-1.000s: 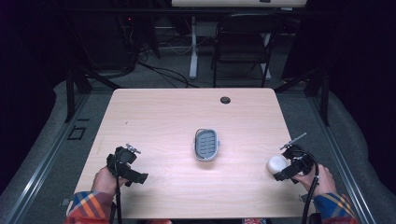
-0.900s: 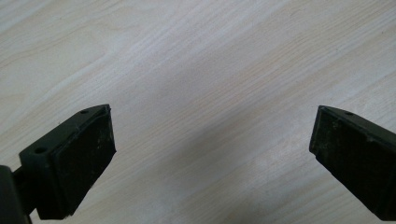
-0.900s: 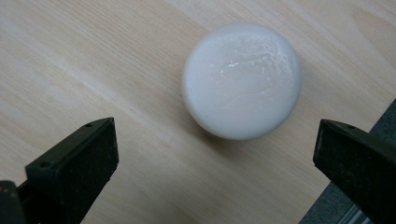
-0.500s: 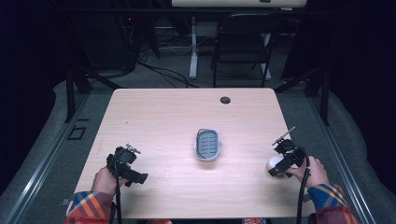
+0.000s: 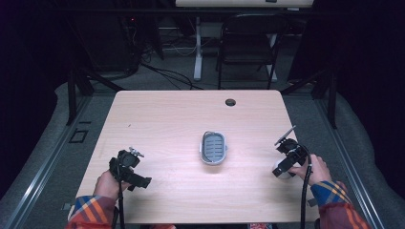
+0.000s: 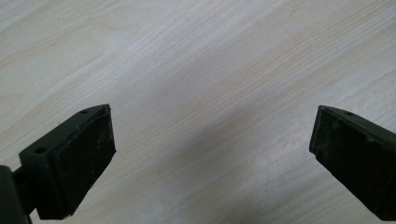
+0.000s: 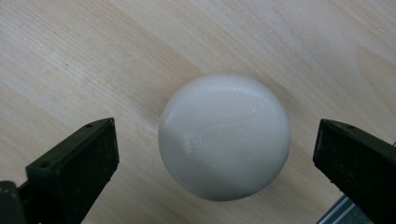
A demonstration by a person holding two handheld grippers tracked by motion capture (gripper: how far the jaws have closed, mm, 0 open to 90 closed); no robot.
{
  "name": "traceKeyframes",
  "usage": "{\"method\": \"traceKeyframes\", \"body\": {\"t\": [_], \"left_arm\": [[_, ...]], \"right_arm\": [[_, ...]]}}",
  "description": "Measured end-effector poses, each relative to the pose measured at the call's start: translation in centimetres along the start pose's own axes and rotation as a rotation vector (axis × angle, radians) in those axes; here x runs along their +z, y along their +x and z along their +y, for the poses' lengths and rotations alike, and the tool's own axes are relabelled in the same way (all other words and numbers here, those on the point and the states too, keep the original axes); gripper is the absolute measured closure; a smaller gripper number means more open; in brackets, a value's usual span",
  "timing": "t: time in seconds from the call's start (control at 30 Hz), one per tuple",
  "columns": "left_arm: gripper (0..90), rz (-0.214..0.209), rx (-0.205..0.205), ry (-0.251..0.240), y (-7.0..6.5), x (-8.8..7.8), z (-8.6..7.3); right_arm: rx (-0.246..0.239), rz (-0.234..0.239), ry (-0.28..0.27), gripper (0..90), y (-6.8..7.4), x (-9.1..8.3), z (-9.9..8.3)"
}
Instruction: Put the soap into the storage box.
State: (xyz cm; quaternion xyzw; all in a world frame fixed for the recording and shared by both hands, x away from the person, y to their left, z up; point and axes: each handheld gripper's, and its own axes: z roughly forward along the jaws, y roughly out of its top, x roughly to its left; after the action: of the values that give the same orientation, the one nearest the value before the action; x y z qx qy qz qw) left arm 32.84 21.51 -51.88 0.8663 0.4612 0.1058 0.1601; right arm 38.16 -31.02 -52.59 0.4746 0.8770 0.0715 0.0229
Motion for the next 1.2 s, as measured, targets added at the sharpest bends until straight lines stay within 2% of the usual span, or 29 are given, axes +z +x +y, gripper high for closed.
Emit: {"method": "traceKeyframes", "body": {"t": [0.03, 0.07, 0.1, 0.13, 0.2, 0.3, 0.33, 0.37, 0.4, 0.43, 0.47, 0.5, 0.57, 0.7, 0.73, 0.83, 0.87, 1.2], "left_arm": [[0.0, 0.000, 0.000, 0.000, 0.0, 0.0, 0.0], [0.0, 0.000, 0.000, 0.000, 0.0, 0.0, 0.0], [0.0, 0.000, 0.001, 0.000, 0.0, 0.0, 0.0], [0.0, 0.001, 0.001, 0.000, 0.0, 0.0, 0.0], [0.0, 0.001, 0.002, 0.001, 0.0, 0.0, 0.0], [0.0, 0.001, 0.002, 0.002, 0.0, 0.0, 0.0], [0.0, 0.001, 0.002, 0.002, 0.0, 0.0, 0.0], [0.0, 0.001, 0.002, 0.002, 0.0, 0.0, 0.0], [0.0, 0.001, 0.002, 0.002, 0.0, 0.0, 0.0], [0.0, 0.000, 0.002, 0.004, 0.0, 0.0, 0.0], [0.0, 0.000, 0.003, 0.004, 0.0, 0.0, 0.0], [0.0, 0.000, 0.003, 0.005, 0.0, 0.0, 0.0], [0.0, 0.001, 0.003, 0.003, -0.1, 0.0, 0.0], [0.0, 0.002, 0.004, 0.003, -0.1, 0.0, 0.0], [0.0, 0.002, 0.004, 0.003, -0.1, 0.0, 0.0], [0.0, 0.001, 0.004, 0.003, -0.1, 0.1, 0.0], [0.0, 0.001, 0.004, 0.003, -0.1, 0.1, 0.0], [0.0, 0.000, 0.010, 0.008, -0.1, 0.1, 0.0]], "right_arm": [[0.010, 0.002, -0.013, 0.0, 0.1, 0.2, 0.0], [-0.038, -0.015, 0.053, 1.9, -0.2, -0.1, 0.4], [-0.038, -0.015, 0.053, 1.9, -0.2, -0.1, 0.4], [-0.009, -0.005, 0.016, 3.8, 0.0, 0.2, 0.2], [-0.039, -0.010, 0.060, 9.5, -0.1, -0.1, 0.4], [-0.031, -0.009, 0.052, 12.9, 0.0, 0.1, 0.3], [-0.007, -0.009, 0.032, 13.5, 0.1, 0.4, 0.2], [-0.007, -0.009, 0.032, 13.5, 0.1, 0.4, 0.2], [0.015, 0.003, 0.001, 14.1, 0.2, 0.7, 0.1], [-0.019, -0.012, 0.051, 14.7, 0.1, 0.5, 0.3], [-0.012, -0.018, 0.043, 14.7, 0.1, 0.6, 0.3], [-0.034, -0.023, 0.075, 15.4, 0.0, 0.5, 0.4], [-0.046, -0.032, 0.097, 17.2, 0.0, 0.5, 0.5], [-0.039, -0.042, 0.096, 19.9, 0.1, 0.8, 0.5], [-0.014, -0.044, 0.062, 21.9, 0.2, 1.1, 0.4], [-0.028, -0.052, 0.084, 22.0, 0.1, 1.0, 0.5], [-0.045, -0.057, 0.108, 22.1, 0.0, 0.9, 0.6], [-0.040, -0.059, 0.101, 22.3, 0.1, 1.1, 0.6]]}}
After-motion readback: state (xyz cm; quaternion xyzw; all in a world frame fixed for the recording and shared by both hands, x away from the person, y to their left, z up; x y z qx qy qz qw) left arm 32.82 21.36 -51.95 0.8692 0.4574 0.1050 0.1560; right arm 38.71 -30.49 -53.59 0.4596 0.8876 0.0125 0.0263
